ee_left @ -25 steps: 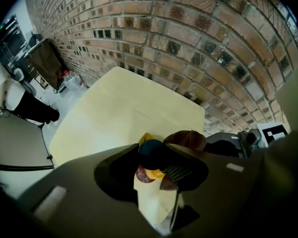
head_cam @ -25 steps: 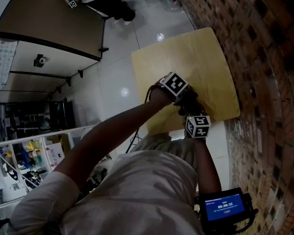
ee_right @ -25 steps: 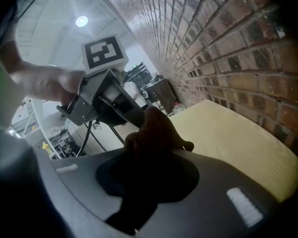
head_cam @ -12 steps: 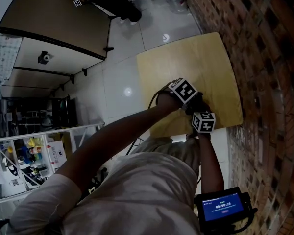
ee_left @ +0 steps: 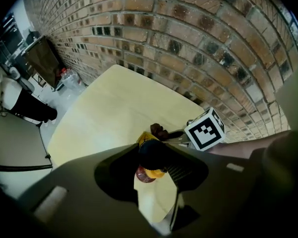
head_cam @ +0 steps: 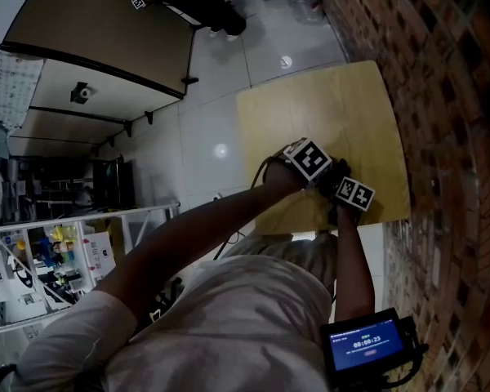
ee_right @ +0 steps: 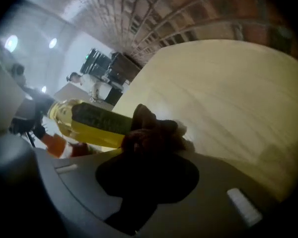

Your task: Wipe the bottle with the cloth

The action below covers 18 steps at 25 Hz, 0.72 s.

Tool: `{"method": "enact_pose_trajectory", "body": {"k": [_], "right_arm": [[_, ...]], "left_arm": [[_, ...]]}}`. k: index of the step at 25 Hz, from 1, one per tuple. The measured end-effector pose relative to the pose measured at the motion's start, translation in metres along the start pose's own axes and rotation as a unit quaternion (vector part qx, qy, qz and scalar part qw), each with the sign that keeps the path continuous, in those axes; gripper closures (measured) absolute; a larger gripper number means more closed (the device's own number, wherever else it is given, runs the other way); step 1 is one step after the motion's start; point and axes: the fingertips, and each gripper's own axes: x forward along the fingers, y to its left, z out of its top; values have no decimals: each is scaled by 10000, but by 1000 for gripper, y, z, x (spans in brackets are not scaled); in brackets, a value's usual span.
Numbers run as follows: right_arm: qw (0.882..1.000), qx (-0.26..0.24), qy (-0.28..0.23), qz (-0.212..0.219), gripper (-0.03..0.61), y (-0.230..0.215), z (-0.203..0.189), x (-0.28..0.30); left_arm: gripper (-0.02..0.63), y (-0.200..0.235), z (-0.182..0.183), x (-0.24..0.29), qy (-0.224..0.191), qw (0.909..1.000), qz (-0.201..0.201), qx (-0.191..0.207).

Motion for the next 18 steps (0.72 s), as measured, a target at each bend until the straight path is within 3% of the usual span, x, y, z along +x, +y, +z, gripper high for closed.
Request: {"method": "enact_pose_trajectory", "body": {"k": [3, 5, 10, 13, 18], "right_arm": [[9993, 289, -102, 231, 500, 2, 5, -7], [9988, 287, -235, 320, 500, -1, 5, -20], [9983, 334, -417, 232, 500, -28, -14, -59], [9977, 447, -492, 131, 500, -45, -27, -77], [9969, 558, -537, 119, 500, -51, -41, -90]], "left_arm": [[435, 18, 9, -7, -357, 9990, 252, 69], [430, 14, 6, -8, -484, 9980, 218, 332], [257, 2, 1, 0, -860, 9918, 56, 940], [205, 0, -3, 4, -1001, 9868, 140, 1263], [204, 2, -19, 15, -909, 9837, 189, 1539]]}}
